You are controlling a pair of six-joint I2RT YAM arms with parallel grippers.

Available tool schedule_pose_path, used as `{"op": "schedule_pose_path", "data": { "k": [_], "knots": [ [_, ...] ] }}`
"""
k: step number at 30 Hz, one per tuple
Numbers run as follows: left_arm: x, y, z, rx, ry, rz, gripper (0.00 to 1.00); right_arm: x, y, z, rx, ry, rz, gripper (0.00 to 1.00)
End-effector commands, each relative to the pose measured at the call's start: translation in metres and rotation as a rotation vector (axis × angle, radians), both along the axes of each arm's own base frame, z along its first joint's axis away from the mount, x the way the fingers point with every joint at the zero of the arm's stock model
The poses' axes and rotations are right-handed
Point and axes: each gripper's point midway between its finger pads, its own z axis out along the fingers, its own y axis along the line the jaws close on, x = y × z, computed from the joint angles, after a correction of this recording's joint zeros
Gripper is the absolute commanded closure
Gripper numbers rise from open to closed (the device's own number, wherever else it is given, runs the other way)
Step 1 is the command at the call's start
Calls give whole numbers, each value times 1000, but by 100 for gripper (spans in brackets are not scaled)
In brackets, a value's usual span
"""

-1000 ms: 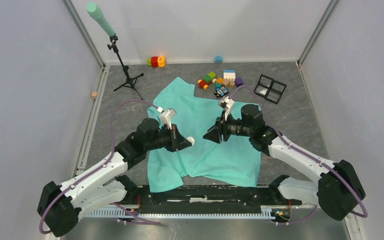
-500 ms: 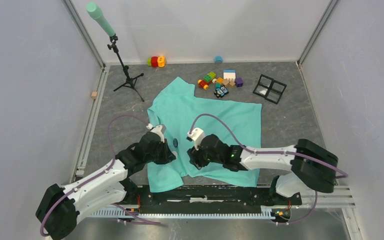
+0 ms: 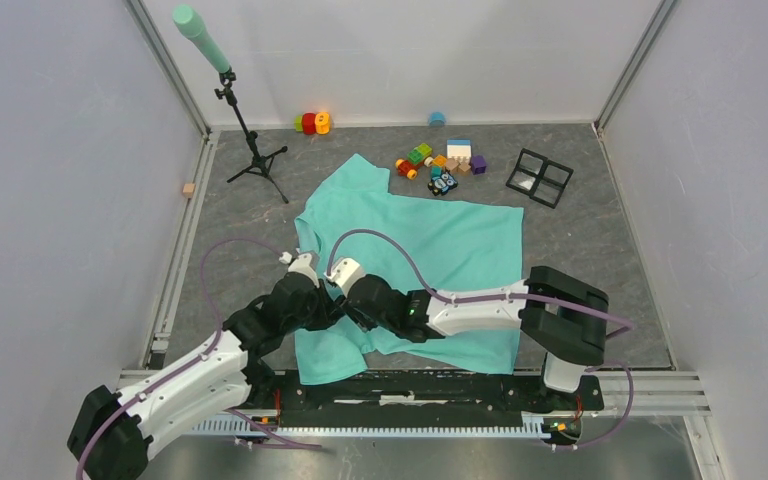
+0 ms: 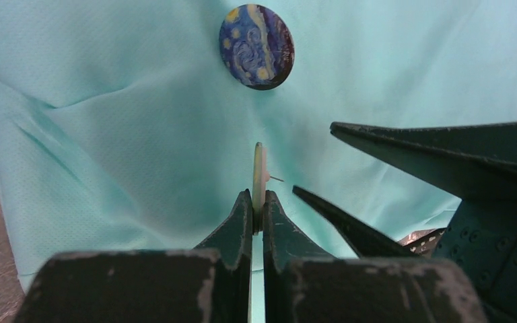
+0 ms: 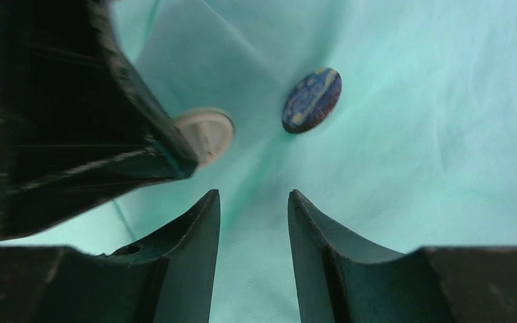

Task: Pin the brooch onto the clothing

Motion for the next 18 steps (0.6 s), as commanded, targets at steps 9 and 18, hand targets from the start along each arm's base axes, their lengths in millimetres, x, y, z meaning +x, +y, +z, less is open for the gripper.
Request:
{"op": "schedule_pose_path", "data": {
  "k": [9, 18],
  "knots": [
    [6, 2, 0, -48, -11, 76, 98, 6, -1, -15, -56, -7, -52, 57],
    [2, -10, -3, -63, 24, 15, 98, 7, -5, -16, -46, -17, -69, 87]
  ]
}}
